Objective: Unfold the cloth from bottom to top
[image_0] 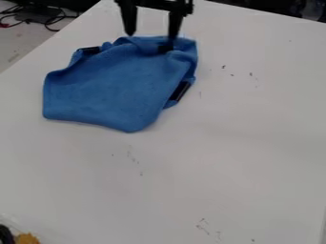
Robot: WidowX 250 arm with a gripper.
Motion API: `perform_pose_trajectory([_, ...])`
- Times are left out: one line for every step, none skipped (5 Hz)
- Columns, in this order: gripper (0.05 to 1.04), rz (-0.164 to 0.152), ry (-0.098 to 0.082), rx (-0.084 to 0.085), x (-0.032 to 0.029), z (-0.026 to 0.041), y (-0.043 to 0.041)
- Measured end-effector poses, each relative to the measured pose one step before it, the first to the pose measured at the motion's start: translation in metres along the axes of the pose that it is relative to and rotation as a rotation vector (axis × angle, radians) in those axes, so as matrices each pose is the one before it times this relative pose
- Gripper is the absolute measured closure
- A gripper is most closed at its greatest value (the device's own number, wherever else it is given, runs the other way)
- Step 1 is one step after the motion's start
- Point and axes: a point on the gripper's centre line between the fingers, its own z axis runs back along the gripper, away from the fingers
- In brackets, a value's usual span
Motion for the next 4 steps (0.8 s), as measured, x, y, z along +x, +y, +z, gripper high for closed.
perform_pose_trajectory([0.082, 0.0802, 0.0385, 0.0227, -0.021, 0.00605, -0.03938])
perform_pose_trajectory([0.082, 0.0576, 0.0057, 0.0037, -0.01368, 0.00147, -0.02187])
perform_pose_trajectory([0.082, 0.0516, -0.0188, 0.0003, -0.01977, 0.00131, -0.02915])
perform_pose_trajectory([0.082, 0.0193, 0.0083, 0.0158, -0.0162, 0.00204, -0.01276])
